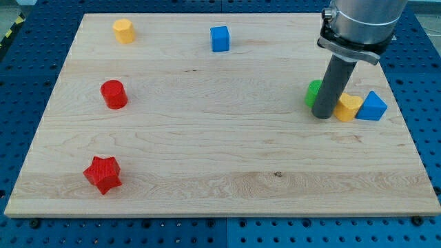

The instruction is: Move the green circle to the left of the yellow heart

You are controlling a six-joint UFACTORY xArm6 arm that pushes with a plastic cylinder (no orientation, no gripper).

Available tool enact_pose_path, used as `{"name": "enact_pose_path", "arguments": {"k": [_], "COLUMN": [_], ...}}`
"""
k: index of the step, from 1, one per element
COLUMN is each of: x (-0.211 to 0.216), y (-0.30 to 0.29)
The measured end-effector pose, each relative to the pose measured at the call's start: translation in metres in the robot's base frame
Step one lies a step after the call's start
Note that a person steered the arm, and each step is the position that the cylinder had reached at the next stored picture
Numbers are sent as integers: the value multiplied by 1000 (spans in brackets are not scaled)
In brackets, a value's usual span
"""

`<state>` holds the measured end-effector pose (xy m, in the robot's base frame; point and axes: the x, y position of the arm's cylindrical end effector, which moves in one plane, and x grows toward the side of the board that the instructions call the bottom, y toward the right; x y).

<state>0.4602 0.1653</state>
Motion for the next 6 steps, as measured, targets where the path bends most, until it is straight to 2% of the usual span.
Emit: {"name": "enact_pose_path", "arguments": {"k": [1, 2, 3, 4, 6], "x": [2, -33, -91, -98, -59], "y": [-22, -46, -36, 4, 11]}}
